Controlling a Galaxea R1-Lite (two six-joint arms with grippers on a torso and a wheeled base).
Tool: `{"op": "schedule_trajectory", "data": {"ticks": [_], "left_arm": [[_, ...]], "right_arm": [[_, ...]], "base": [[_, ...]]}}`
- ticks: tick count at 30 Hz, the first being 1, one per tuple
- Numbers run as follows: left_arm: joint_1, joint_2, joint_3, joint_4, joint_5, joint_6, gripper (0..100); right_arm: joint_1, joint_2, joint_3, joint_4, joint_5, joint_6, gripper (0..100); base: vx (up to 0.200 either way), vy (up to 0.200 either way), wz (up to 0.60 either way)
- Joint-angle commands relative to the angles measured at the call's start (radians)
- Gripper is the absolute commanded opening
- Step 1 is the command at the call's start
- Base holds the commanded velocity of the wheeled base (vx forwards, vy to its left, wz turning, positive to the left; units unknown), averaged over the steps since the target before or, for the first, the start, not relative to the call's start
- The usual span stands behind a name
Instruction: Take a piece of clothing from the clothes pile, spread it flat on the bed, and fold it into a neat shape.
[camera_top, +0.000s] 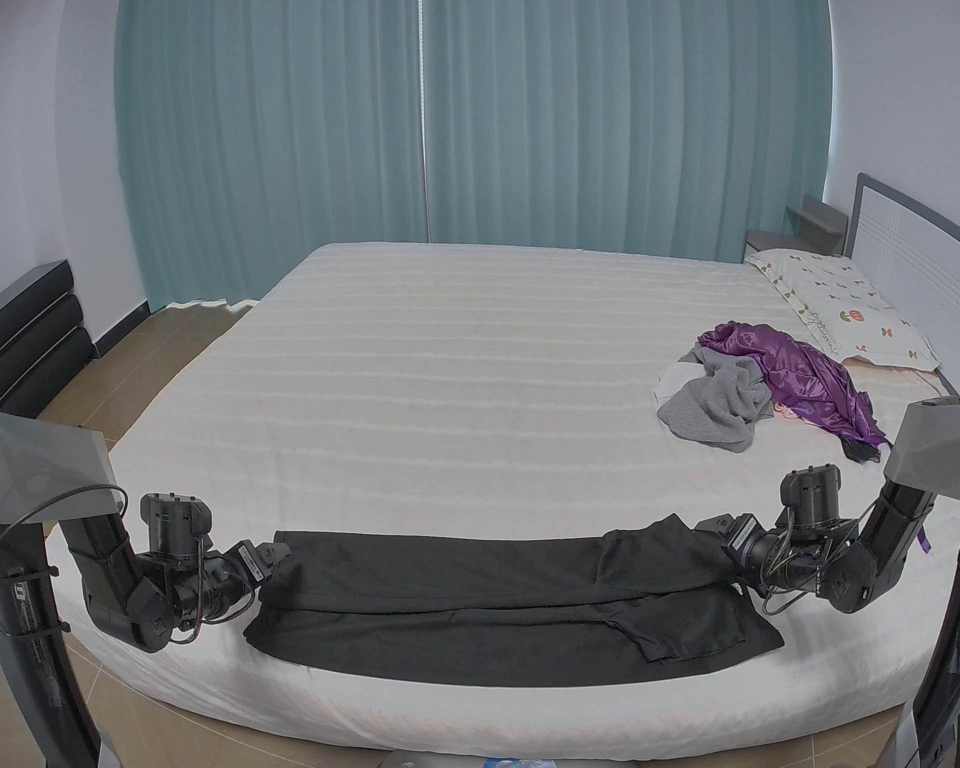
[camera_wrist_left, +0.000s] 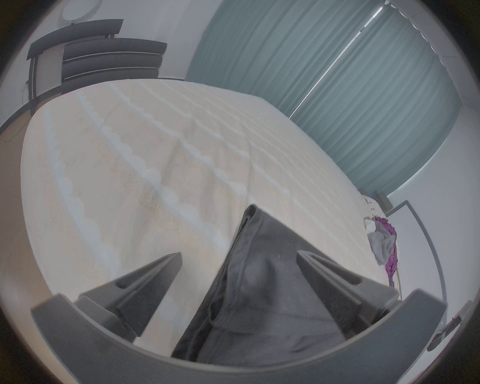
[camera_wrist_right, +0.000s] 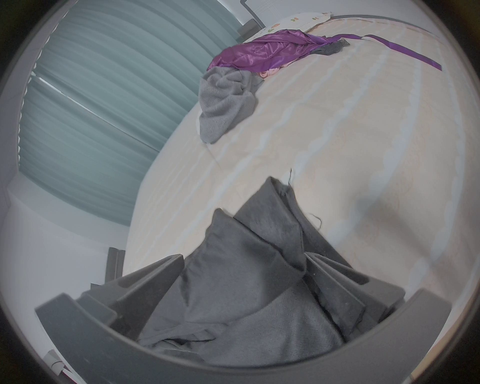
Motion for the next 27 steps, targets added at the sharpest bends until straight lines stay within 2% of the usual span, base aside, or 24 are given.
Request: {"op": "schedule_trajectory", "data": {"ticks": [1, 6, 9, 13, 17, 18, 27], "left_arm": [[0.014, -0.012, -0.057, 0.001, -0.004, -0.019, 100], [0.017, 0.031, -0.171, 0.024, -0.026, -0.058, 100], [0.014, 0.126, -0.275, 0.045, -0.047, -0.056, 100], [0.014, 0.189, -0.353, 0.085, -0.047, -0.05, 100], [0.014, 0.209, -0.369, 0.085, -0.046, -0.048, 100], [0.014, 0.209, -0.37, 0.085, -0.047, -0.047, 0], [0.032, 0.229, -0.41, 0.056, -0.032, -0.053, 0]], "right_arm": [[-0.046, -0.044, -0.018, -0.003, 0.042, 0.003, 100], [-0.089, -0.031, -0.024, -0.02, 0.09, 0.017, 100], [-0.095, -0.022, 0.004, -0.051, 0.127, 0.057, 100], [-0.095, -0.013, 0.024, -0.094, 0.133, 0.066, 100], [-0.095, 0.001, 0.03, -0.111, 0.134, 0.066, 100], [-0.095, 0.001, 0.032, -0.114, 0.136, 0.068, 100], [-0.095, 0.002, 0.047, -0.115, 0.136, 0.071, 100]], "base": [[0.0, 0.0, 0.0], [0.0, 0.0, 0.0], [0.0, 0.0, 0.0], [0.0, 0.0, 0.0], [0.0, 0.0, 0.0], [0.0, 0.0, 0.0], [0.0, 0.0, 0.0]]}}
